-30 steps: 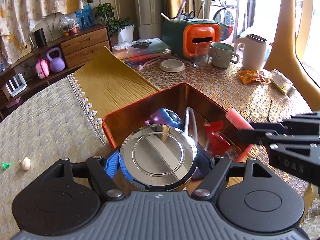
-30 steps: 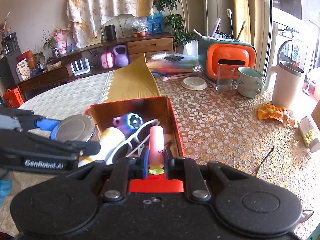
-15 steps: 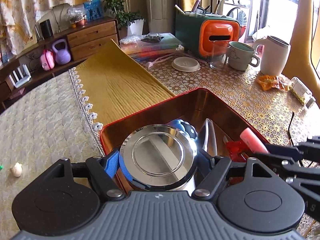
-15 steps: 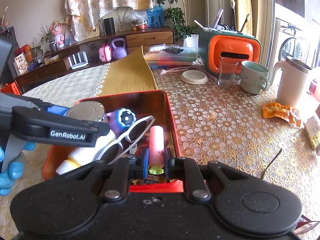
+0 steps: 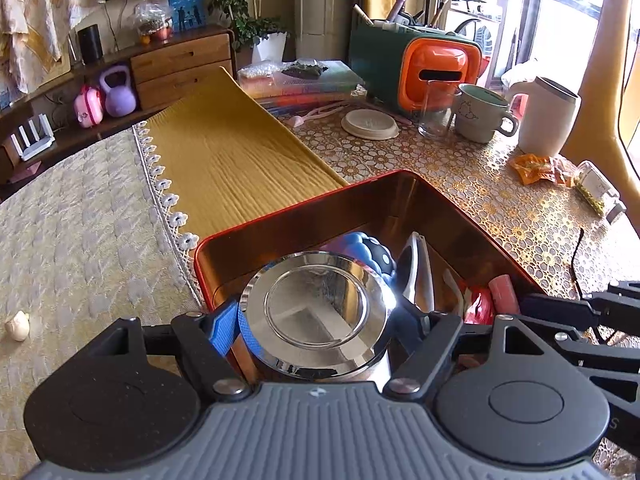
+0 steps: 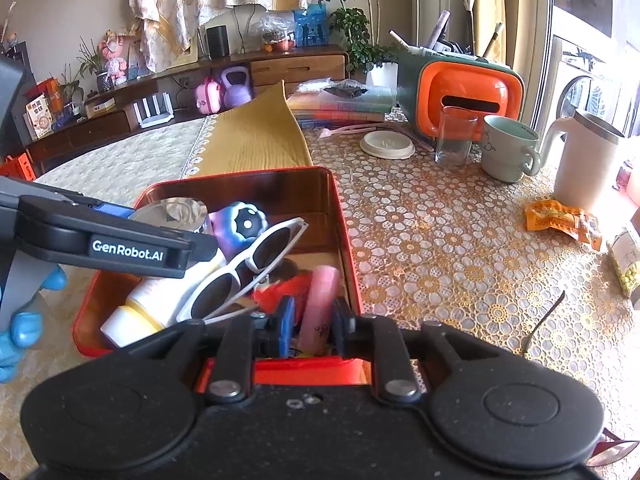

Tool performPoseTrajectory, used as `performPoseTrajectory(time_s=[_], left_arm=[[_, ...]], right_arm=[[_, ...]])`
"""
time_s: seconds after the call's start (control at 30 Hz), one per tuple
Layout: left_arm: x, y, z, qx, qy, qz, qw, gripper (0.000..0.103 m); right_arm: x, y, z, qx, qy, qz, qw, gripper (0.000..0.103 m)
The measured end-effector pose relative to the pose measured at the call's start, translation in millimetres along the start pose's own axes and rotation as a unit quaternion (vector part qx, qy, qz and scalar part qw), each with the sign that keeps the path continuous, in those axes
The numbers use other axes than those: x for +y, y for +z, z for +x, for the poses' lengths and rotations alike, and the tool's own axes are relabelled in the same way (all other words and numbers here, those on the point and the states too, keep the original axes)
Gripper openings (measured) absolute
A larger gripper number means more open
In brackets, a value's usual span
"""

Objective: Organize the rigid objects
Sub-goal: 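Lower the tin into the box and open the left gripper while the right gripper releases the pink stick, then withdraw both open grippers from the box toward the green piece and wooden ball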

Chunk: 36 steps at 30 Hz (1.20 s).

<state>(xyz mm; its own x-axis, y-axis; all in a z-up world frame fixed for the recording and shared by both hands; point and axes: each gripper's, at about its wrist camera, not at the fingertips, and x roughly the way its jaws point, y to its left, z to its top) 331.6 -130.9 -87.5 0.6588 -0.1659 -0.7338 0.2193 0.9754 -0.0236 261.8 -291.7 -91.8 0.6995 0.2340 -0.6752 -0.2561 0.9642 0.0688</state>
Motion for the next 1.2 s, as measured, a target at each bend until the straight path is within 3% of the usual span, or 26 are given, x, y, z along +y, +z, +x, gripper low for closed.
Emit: performPoseTrajectory(time_s=[0.17,0.6,0.73,0.97,1.2], left_arm=[[-2.1,-4.2,-4.8,-0.001,-0.007,0.003,1.0,0.077],[-3.9,-14.6,-22.1,-0.003,-0.034,0.013,0.9993,0.077],[-3.0,-17.6,-30.6,-0.009,-0.044,0.014,0.9989,0.083],[0.0,-20.9,-44.0,-0.016,-0.053,0.009,0.9984,0.083],[17.1,-33.0,-72.7,-0.036,-0.042,0.011,0.9984,0.084]], right_arm=[[-1.5,-0.6,-3.5,-0.001,0.001,0.004,1.0,0.026],[5.8,-1.6,-14.9,-0.004,0.011,0.002,1.0,0.046],[6.8,-2.2,-20.1,-0.008,0.014,0.001,1.0,0.052],[10.0,-1.7,-32.6,-0.015,0.017,0.004,1.0,0.061],[24.8,0.5,-50.4,-0.023,0.033,-0.008,0.999,0.067]])
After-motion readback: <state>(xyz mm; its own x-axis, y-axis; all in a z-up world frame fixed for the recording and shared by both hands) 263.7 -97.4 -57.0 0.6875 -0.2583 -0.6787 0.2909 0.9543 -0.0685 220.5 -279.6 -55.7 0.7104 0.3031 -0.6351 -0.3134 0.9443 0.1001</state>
